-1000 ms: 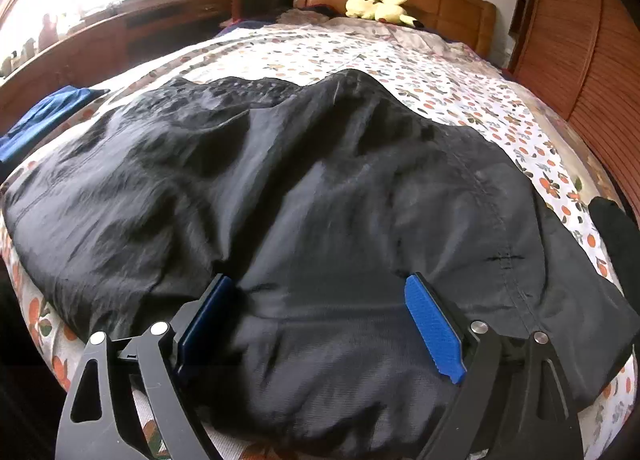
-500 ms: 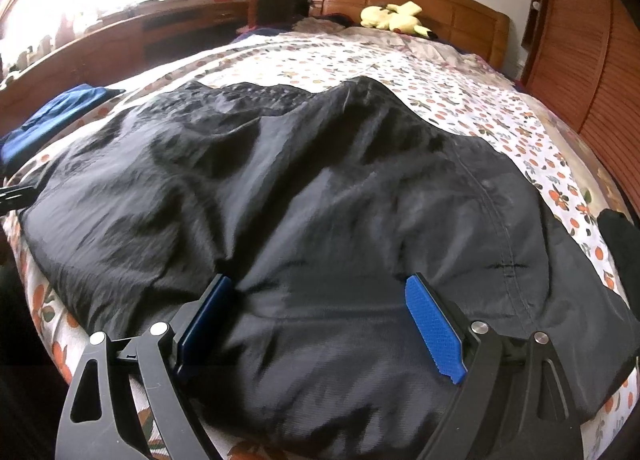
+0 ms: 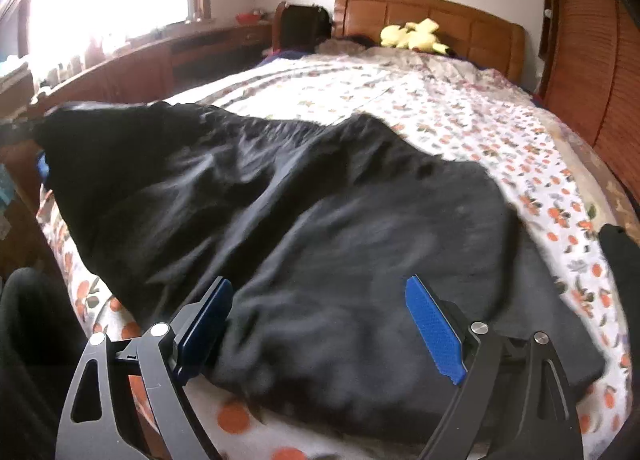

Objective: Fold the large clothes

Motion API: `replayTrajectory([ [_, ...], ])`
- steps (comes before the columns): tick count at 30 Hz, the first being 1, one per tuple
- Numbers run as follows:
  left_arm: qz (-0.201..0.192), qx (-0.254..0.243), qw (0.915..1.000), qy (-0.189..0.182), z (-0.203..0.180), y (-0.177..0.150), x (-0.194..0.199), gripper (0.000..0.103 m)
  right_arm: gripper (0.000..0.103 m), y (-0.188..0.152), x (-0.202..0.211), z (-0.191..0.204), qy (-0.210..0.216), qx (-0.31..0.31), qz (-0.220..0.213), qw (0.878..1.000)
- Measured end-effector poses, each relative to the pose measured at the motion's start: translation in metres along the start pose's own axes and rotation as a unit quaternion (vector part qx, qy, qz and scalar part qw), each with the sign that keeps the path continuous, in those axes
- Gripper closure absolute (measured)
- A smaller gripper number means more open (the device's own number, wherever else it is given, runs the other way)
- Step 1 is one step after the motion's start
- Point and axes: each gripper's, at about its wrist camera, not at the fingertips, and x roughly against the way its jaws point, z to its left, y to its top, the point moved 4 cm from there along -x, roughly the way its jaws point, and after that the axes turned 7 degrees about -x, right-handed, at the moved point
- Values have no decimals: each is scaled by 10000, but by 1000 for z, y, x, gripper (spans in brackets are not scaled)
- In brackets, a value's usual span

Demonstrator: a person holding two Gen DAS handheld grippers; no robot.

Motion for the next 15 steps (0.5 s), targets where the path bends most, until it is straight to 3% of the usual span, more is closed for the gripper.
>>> replayTrajectory([
  [9,-477,-711,9942,-653,-119,70,17,97,18,1,41,-55,-305,-187,-198,9992],
  [15,-552,-1104,9817,-1451,-204,98,8,97,18,-2,60,-84,-575,-308,-232,9976],
])
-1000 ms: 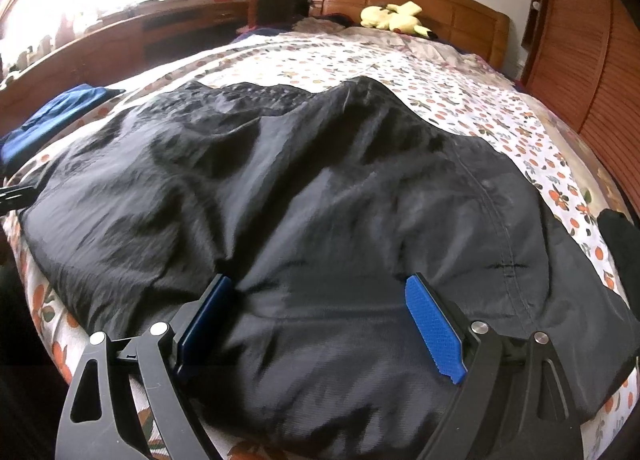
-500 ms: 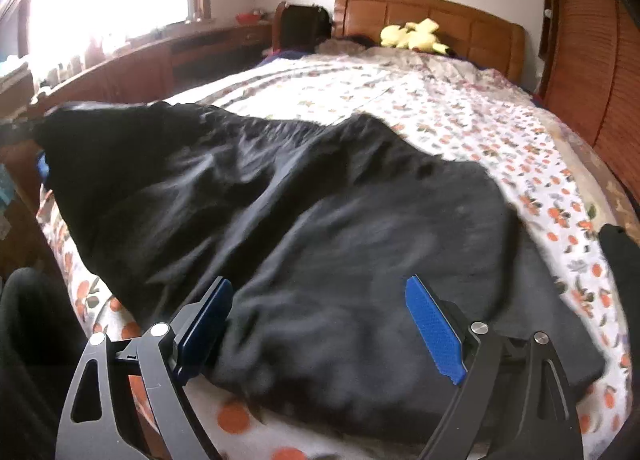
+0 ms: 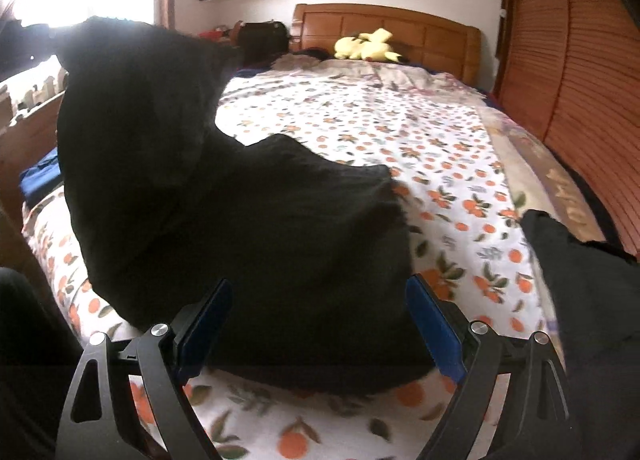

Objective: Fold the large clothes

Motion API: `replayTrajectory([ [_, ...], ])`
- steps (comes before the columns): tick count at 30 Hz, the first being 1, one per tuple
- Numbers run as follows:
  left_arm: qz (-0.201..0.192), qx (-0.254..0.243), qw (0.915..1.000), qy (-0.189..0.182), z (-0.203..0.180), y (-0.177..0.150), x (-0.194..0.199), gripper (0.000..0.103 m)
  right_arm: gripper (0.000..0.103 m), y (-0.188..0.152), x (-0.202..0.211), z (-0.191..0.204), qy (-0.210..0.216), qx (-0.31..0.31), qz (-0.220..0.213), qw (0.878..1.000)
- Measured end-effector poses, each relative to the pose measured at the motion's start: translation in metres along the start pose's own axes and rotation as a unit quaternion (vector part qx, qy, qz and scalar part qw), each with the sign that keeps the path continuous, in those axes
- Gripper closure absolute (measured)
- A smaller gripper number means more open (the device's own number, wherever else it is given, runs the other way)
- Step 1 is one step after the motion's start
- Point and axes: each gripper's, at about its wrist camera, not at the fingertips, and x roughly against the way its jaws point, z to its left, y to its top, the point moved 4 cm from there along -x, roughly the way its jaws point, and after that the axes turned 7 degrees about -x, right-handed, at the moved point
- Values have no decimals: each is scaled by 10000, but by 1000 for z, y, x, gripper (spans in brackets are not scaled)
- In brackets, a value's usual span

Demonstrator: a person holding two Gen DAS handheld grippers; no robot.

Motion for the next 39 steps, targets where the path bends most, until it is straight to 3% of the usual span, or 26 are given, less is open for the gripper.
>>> replayTrajectory([
  [4,126,-272,9990,-318,-34,-4,-24,96,18,2,8,-14,-98,-126,-29,9999],
  [8,427,-388,9973,-448,-43,-17,-49,94,18,4,14,-24,-181,-253,-69,9995],
  [11,386,-364,9976,-441,-34,-24,-53,85,18,6,13,-29,-225,-280,-59,9993],
  [13,293,-311,9978,-509,-30,-24,-51,71,18,8,11,-31,-237,-297,-34,9993],
  [15,224,-324,9977,-543,-26,-23,-47,68,18,10,9,-33,-227,-315,-1,9992],
  [18,147,-449,9980,-431,-23,-21,-43,57,18,16,5,-34,-193,-322,42,9993],
  [23,88,-398,9989,-246,-1,-23,-36,48,18,30,5,-26,-99,-211,24,9997],
  [32,-4,-200,9994,267,52,-52,-6,6,18,59,19,4,-97,-69,-348,9993],
  [39,57,-34,9996,285,94,-82,12,3,18,70,25,27,-272,-278,-430,9983],
])
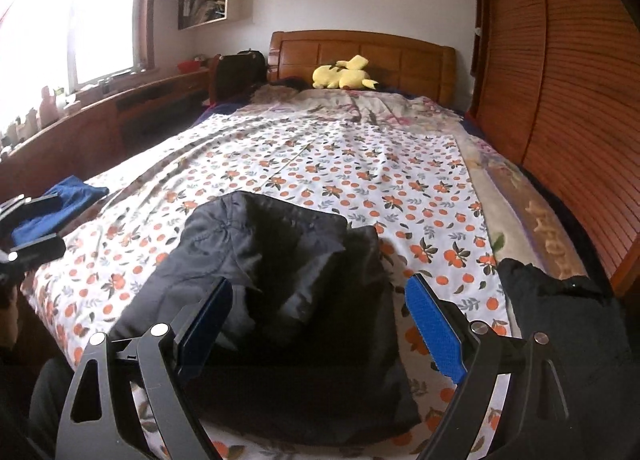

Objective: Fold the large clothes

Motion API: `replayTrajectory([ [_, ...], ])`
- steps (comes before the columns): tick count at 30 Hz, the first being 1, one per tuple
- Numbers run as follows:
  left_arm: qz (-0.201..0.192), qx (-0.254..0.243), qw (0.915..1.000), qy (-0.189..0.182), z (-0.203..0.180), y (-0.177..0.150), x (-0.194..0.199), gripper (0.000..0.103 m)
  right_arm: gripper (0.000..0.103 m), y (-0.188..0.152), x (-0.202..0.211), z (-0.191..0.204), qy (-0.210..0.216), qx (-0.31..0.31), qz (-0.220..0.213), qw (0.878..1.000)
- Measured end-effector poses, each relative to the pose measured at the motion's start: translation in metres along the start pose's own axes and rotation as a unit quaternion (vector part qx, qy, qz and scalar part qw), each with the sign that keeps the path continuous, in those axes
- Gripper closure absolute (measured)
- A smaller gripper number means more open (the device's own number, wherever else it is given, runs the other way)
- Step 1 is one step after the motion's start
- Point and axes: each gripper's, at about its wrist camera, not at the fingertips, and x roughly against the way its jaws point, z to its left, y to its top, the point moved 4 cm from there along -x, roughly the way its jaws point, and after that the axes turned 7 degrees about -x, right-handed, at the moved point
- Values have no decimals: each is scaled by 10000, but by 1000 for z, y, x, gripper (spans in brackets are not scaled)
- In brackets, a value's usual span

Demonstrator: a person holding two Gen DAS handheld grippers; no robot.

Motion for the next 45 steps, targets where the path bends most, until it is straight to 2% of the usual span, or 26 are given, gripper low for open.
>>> replayTrajectory([
  [10,259,65,9993,-254,36,-41,-7,3,18,-3,-16,36,-271,-23,331,9991],
  [21,686,136,9963,-504,53,-87,-34,3,18,-14,-44,48,-391,-143,780,9961],
  [28,772,172,9955,-520,54,-101,-43,3,18,-23,-52,49,-363,-188,968,9945],
  [36,724,236,9961,-442,52,-103,-38,3,20,-33,-44,46,-230,-274,1019,9941],
  [42,675,255,9967,-385,50,-99,-32,3,28,-39,-39,44,-108,-384,1050,9937],
  [45,652,229,9970,-359,48,-96,-27,3,42,-40,-38,43,-29,-454,1067,9933],
])
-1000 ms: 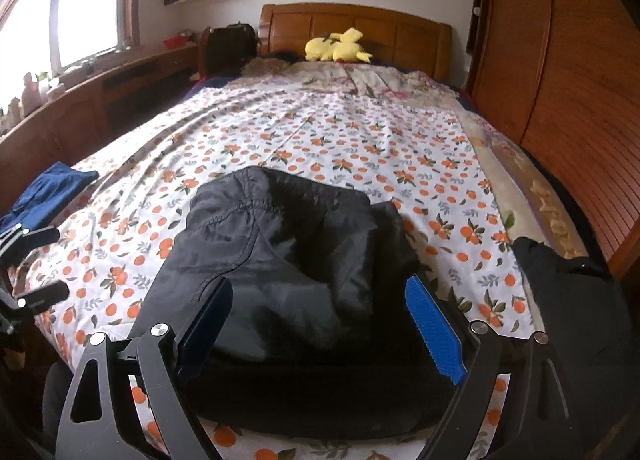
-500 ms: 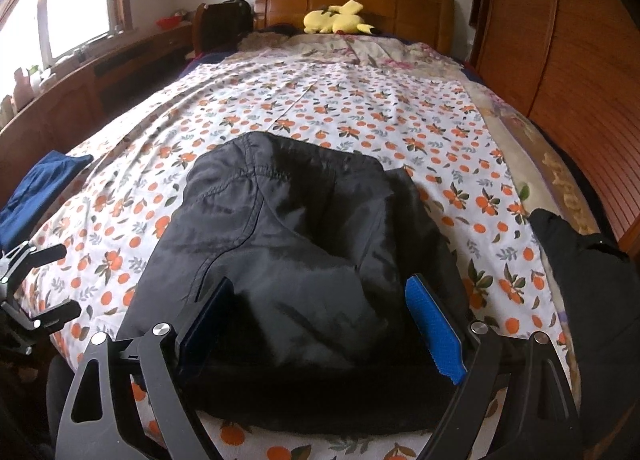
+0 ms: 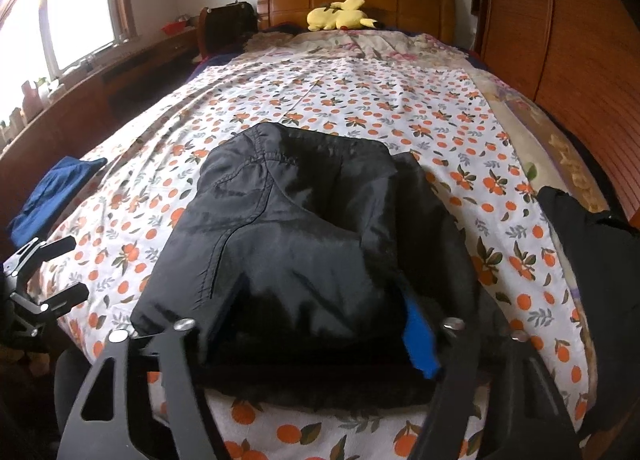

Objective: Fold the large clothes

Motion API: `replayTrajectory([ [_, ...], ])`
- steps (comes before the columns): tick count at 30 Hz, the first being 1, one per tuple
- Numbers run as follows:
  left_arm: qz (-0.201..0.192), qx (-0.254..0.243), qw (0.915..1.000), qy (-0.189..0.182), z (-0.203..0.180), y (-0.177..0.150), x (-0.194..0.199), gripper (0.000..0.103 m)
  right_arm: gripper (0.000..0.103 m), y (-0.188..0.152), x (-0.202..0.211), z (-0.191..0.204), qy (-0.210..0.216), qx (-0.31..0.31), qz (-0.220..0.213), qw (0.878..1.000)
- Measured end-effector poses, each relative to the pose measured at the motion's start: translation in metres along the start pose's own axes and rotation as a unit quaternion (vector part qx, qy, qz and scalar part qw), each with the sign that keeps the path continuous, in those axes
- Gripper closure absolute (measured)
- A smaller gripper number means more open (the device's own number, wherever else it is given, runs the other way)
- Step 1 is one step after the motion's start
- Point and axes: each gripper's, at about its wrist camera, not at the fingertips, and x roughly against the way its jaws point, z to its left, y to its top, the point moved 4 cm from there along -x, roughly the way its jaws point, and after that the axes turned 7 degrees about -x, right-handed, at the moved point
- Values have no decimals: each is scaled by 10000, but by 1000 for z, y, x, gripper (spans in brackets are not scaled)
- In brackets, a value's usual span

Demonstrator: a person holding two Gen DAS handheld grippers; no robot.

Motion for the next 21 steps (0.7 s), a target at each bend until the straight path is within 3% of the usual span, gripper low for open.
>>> replayTrajectory([
  [4,-34,-31,10000,48,-3,3,6,3,91,-2,-3,1,127,-14,112,9999],
  [9,-43,-48,9999,119,-5,6,10,3,96,2,5,7,294,115,-127,9994],
  [16,-116,-44,9997,218,-11,17,12,3,98,26,47,10,498,301,-904,9942],
  [21,-168,-129,9995,233,-25,34,6,3,98,37,72,-22,386,141,-1370,9897],
])
